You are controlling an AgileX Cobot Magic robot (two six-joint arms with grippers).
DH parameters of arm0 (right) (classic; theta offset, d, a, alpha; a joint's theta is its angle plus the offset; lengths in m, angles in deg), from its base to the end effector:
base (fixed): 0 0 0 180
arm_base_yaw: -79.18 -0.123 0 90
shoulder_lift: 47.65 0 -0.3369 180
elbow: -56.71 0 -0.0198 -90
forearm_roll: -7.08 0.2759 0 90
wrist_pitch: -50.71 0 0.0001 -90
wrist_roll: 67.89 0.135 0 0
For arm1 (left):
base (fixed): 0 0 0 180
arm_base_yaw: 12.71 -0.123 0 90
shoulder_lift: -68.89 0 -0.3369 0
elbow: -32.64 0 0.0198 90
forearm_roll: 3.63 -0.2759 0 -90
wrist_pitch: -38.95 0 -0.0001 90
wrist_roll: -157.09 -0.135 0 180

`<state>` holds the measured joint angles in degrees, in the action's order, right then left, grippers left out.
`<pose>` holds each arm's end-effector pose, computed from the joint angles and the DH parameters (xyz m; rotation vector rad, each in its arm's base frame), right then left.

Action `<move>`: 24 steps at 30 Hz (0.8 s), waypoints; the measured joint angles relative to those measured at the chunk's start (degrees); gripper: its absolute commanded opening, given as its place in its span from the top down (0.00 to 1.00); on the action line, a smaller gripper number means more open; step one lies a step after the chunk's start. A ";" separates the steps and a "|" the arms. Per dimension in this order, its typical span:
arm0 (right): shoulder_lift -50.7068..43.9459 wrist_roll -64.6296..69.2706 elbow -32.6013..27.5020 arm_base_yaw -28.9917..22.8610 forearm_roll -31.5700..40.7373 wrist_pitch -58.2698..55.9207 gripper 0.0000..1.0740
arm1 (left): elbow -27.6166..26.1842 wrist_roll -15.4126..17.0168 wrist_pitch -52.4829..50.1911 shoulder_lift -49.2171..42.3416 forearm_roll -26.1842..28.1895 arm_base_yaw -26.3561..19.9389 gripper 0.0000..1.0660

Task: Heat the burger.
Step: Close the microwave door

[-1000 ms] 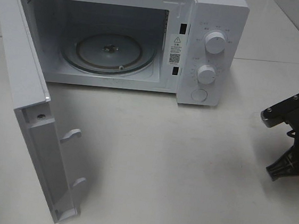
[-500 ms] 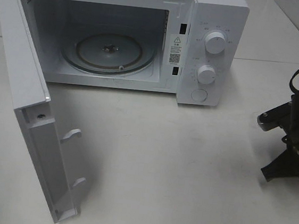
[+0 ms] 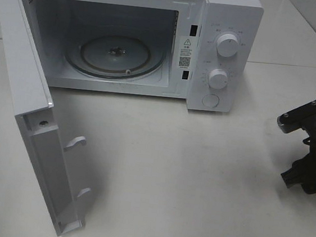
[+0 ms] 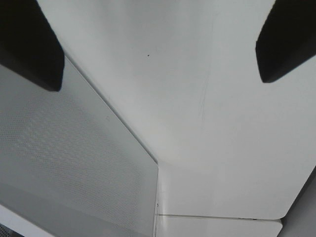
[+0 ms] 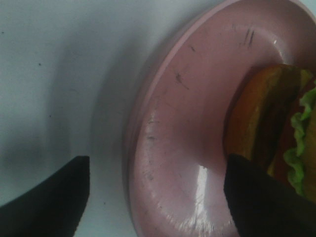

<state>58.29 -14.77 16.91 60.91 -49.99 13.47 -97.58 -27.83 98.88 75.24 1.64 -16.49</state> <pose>0.2949 0.0251 0.1163 -0.3081 2.7496 -0.6917 0.0049 -0.0104 0.2715 0.0238 2.0221 -0.0136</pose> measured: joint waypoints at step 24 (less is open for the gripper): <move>-28.30 -40.68 0.06 0.00 48.64 0.92 0.30 | 0.00 0.00 0.00 0.00 0.00 0.00 0.08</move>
<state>29.98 -55.45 16.97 60.91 -1.34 14.38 -97.58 -27.83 98.88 75.24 1.64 -16.49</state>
